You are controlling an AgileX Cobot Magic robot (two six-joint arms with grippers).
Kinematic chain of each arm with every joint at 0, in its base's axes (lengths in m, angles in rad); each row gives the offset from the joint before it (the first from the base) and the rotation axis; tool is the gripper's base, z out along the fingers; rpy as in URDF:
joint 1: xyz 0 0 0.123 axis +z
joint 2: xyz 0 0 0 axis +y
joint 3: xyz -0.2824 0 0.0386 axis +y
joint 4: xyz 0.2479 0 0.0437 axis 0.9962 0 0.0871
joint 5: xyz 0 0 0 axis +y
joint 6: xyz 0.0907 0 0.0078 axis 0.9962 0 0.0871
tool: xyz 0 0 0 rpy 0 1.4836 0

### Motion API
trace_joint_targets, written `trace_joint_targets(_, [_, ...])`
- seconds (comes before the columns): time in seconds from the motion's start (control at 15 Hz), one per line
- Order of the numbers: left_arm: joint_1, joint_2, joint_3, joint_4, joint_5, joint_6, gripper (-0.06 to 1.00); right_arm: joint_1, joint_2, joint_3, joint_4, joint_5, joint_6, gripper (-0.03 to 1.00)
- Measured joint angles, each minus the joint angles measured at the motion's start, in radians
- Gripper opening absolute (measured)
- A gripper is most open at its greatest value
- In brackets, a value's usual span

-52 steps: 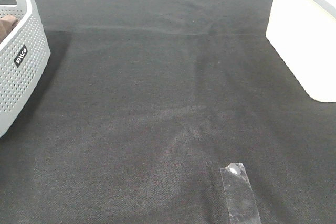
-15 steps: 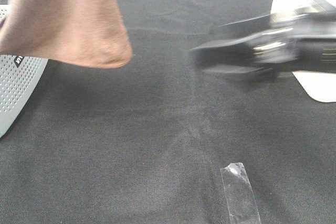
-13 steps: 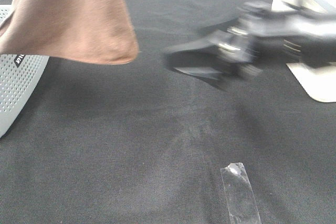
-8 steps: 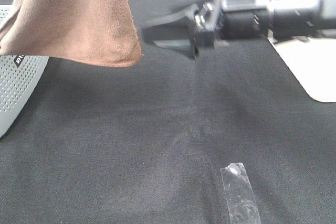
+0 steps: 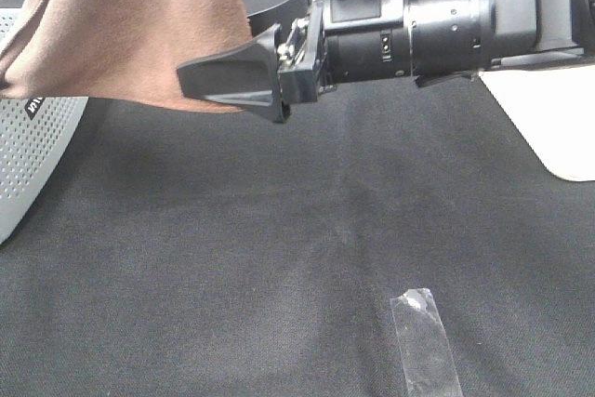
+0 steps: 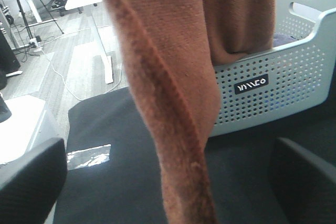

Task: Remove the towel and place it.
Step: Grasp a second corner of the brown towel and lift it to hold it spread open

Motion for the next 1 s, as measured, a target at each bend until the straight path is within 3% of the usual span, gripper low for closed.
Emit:
trace_joint_targets(0.13, [0.0,0.004,0.0,-0.002,0.0,0.0,0.0,0.0,0.0,0.0,0.0,-0.01,0.0,0.88])
trace_joint_targets(0.2, [0.0,0.006,0.0,-0.005,-0.001,0.0,0.0,0.0,0.0,0.0,0.0,-0.014,0.0,0.76])
trace_joint_targets(0.47, [0.0,0.012,0.0,-0.018,-0.001,0.0,0.0,0.0,0.0,0.0,0.0,-0.053,0.009,0.04])
trace_joint_targets(0.8, [0.0,0.012,0.0,-0.021,-0.001,0.0,0.0,0.0,-0.001,0.0,0.0,-0.081,0.076,0.0])
trace_joint_targets(0.93, [0.0,0.012,0.0,-0.021,-0.001,0.0,0.0,0.0,-0.025,-0.003,-0.018,-0.137,0.221,0.0])
trace_joint_targets(1.0, [0.0,0.012,0.0,-0.021,-0.002,0.0,0.0,0.0,-0.057,-0.028,-0.104,-0.177,0.358,0.0])
